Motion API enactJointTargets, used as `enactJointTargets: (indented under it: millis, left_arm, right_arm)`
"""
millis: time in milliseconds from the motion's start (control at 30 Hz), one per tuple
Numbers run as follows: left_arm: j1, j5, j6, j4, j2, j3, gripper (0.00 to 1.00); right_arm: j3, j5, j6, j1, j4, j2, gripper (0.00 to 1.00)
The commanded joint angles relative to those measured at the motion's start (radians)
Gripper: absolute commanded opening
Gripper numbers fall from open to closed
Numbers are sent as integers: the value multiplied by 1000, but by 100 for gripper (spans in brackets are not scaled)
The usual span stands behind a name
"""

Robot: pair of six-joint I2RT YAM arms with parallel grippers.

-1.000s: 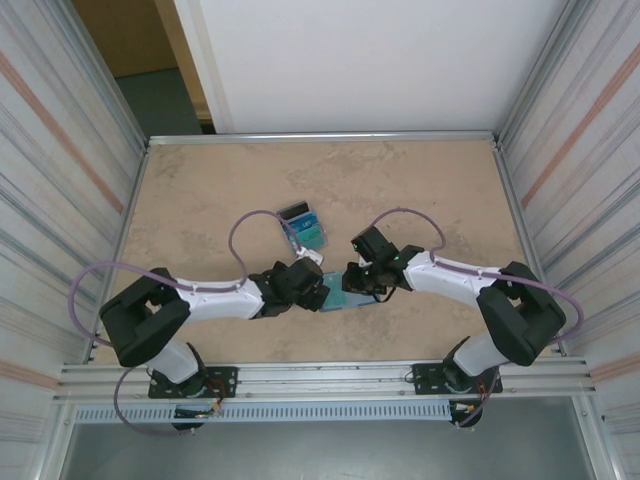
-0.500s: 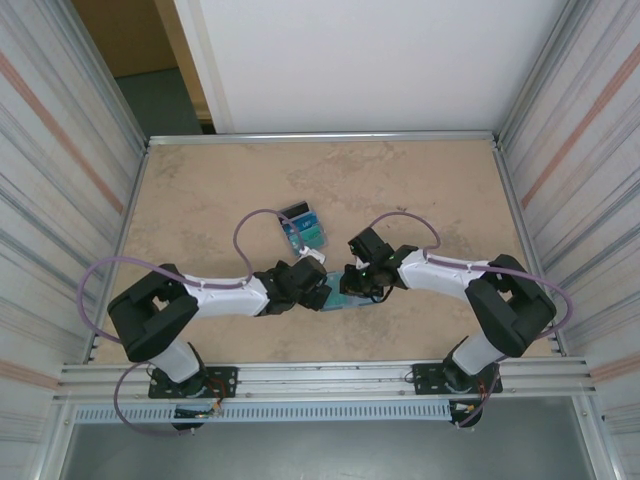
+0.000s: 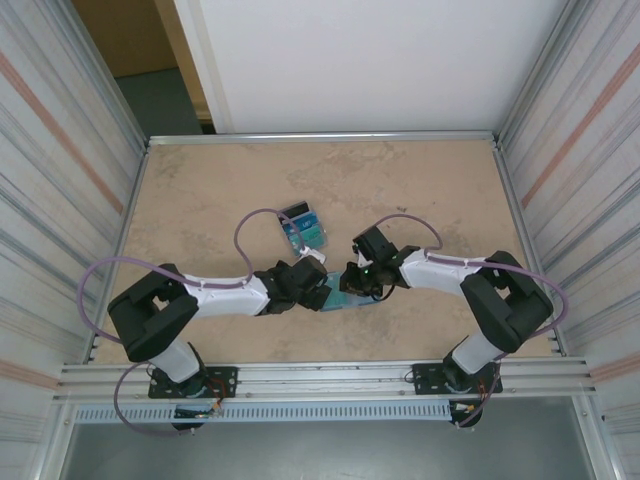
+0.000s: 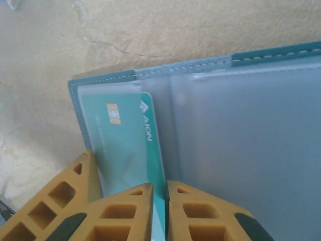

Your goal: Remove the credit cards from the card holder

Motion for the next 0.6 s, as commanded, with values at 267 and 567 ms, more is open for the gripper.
enactJointTargets:
  millis: [267, 567]
  left_arm:
    - [-7, -11, 17, -47, 21, 20, 99]
    - [-7, 1, 21, -48, 31, 27, 99]
  right_arm:
    - [-30, -33, 19, -22, 35, 16, 14]
    - [-67, -130, 30, -37, 148, 37, 14]
